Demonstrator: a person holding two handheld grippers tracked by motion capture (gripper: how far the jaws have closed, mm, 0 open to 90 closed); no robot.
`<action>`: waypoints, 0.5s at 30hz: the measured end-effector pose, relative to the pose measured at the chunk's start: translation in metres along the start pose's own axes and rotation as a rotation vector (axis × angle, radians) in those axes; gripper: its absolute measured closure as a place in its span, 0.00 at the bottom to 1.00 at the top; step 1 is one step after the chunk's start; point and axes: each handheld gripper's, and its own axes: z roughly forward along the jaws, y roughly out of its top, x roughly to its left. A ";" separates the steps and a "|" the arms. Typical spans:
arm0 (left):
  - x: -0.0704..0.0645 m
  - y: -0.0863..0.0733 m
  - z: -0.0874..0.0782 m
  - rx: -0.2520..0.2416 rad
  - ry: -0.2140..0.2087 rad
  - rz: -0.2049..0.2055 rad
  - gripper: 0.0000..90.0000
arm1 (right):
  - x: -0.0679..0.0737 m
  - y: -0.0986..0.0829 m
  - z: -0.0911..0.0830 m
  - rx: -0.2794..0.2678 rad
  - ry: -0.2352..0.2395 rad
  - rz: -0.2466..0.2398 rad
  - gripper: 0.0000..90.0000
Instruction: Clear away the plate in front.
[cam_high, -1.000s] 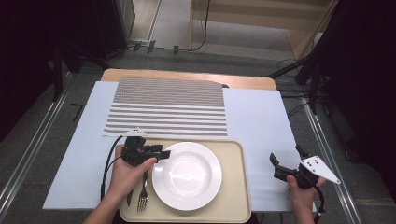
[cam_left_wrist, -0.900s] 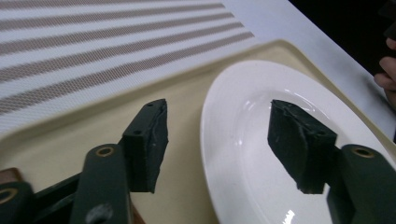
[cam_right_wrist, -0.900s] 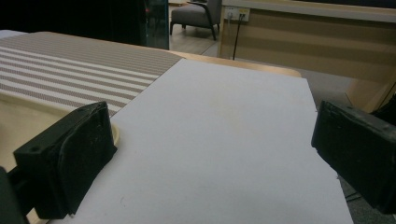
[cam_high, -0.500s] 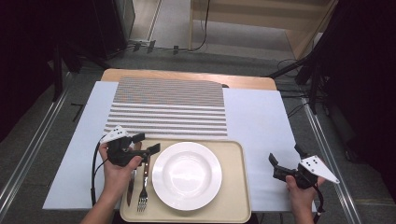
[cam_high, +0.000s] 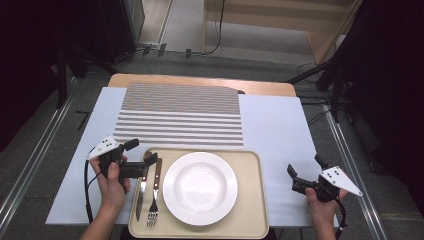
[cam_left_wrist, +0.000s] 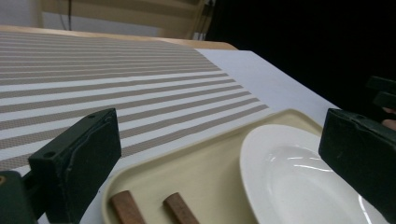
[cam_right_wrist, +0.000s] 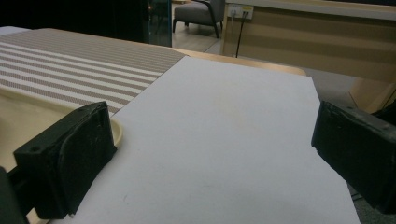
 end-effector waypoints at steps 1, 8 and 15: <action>0.002 -0.001 -0.002 -0.002 0.007 0.010 0.00 | 0.000 0.000 0.000 -0.002 0.000 -0.002 0.00; 0.010 -0.004 -0.013 -0.040 0.053 0.034 0.00 | 0.000 0.000 0.001 -0.002 0.002 -0.002 0.00; 0.020 -0.007 -0.022 -0.052 0.095 0.044 0.00 | 0.000 0.000 0.001 -0.001 0.004 -0.003 0.00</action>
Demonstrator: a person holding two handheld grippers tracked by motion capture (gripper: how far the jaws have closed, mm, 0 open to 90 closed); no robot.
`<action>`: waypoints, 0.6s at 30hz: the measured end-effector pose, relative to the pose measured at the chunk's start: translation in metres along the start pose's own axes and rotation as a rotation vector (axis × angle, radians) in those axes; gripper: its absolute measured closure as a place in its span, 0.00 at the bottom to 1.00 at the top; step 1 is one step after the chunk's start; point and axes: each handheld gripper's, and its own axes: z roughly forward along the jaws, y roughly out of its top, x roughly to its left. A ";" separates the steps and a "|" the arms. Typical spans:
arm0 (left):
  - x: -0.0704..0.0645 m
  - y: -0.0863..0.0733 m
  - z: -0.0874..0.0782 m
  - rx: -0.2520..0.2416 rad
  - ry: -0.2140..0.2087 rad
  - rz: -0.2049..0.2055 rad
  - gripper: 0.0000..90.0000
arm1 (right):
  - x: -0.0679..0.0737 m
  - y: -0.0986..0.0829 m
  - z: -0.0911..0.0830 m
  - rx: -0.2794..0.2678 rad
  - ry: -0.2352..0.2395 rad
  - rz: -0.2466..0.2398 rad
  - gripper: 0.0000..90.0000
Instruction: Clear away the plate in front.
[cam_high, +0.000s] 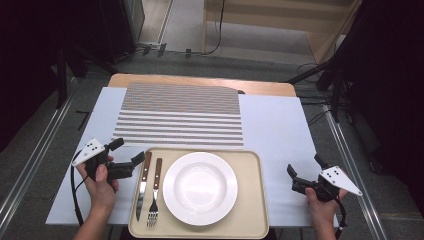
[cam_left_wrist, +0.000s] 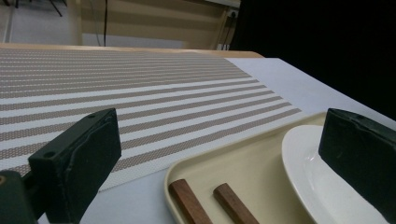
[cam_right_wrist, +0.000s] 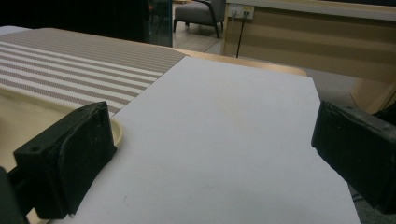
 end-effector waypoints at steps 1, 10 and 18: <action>0.002 -0.001 -0.001 0.000 0.008 0.003 0.00 | 0.000 0.000 0.000 0.001 0.001 0.001 0.00; 0.013 -0.006 -0.011 0.000 0.051 0.020 0.00 | -0.001 0.000 0.000 0.001 -0.002 0.001 0.00; 0.024 -0.007 -0.022 -0.008 0.089 0.028 0.00 | -0.001 0.000 0.000 0.000 -0.001 0.000 0.00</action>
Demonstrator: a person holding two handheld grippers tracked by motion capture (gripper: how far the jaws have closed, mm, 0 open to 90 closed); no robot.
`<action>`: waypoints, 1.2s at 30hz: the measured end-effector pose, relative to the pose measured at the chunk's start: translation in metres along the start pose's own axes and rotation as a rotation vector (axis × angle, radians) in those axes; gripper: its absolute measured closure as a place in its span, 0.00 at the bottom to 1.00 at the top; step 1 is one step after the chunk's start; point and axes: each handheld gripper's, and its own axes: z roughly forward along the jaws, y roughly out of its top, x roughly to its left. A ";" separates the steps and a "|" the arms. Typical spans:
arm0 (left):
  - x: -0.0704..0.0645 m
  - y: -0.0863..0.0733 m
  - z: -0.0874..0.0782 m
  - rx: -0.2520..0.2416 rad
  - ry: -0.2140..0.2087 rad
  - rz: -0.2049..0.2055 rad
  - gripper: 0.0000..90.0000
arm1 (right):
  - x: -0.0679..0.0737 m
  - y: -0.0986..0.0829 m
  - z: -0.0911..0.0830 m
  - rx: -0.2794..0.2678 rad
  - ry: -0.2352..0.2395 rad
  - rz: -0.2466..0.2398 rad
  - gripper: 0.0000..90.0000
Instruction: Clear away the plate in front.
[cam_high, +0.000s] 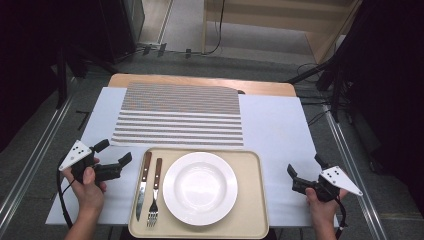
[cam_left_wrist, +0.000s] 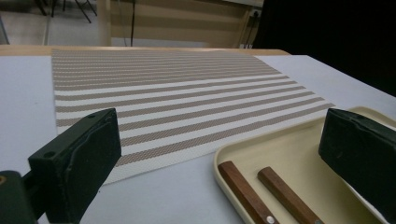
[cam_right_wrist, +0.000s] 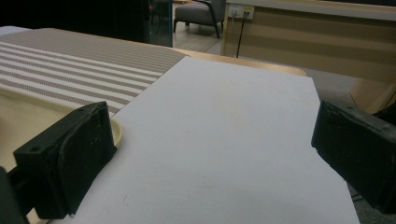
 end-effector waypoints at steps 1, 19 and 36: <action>0.001 -0.001 -0.001 0.000 0.004 -0.002 0.00 | 0.000 0.000 0.000 0.001 0.000 -0.001 0.00; 0.028 -0.008 -0.030 -0.004 0.100 0.029 0.00 | -0.001 0.000 -0.002 0.001 0.001 0.003 0.00; 0.036 -0.012 -0.046 -0.003 0.142 0.067 0.00 | -0.001 -0.001 -0.002 0.006 0.005 0.000 0.00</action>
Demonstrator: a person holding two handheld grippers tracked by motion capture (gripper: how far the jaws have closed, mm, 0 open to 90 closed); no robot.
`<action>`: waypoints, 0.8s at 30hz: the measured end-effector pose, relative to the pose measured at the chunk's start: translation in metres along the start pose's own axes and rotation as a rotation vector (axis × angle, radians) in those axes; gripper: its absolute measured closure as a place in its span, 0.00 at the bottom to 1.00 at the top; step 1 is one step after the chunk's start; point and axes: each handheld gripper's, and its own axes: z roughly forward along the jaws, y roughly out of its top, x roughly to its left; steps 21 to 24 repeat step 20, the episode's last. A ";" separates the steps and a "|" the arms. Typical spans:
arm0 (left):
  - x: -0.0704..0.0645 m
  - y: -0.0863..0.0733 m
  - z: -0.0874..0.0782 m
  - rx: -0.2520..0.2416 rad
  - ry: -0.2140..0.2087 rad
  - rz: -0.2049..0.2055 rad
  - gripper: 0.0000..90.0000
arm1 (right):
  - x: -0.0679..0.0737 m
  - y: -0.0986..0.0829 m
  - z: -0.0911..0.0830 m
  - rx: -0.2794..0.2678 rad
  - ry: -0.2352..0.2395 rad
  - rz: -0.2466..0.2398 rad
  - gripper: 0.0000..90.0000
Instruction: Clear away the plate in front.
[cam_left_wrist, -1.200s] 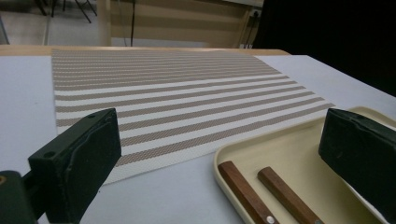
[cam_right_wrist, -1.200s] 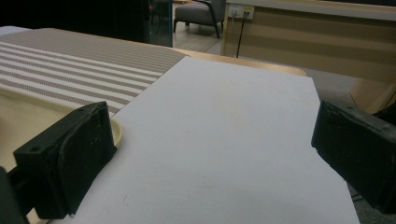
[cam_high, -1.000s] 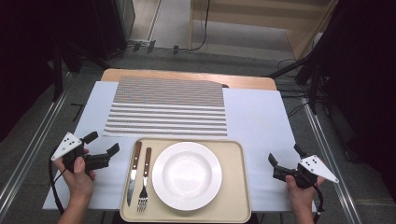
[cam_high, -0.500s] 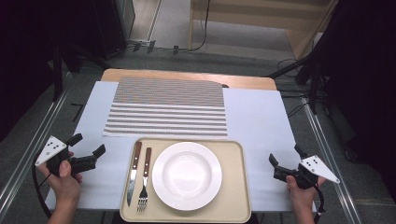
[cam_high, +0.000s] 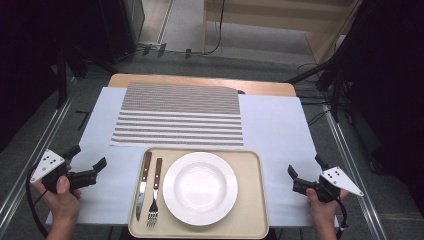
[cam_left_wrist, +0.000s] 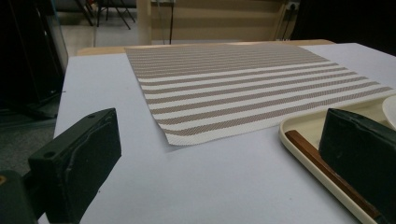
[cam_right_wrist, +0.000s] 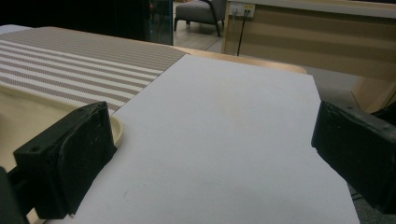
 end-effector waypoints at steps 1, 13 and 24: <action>0.001 0.000 0.000 0.000 0.002 0.002 0.00 | 0.000 0.000 0.000 0.001 0.000 0.001 0.00; 0.004 -0.003 0.000 -0.001 0.013 -0.010 0.00 | 0.001 0.000 0.002 0.006 0.013 -0.008 0.00; 0.002 -0.003 0.001 0.004 0.012 -0.006 0.00 | 0.000 -0.001 0.003 0.009 0.019 0.008 0.00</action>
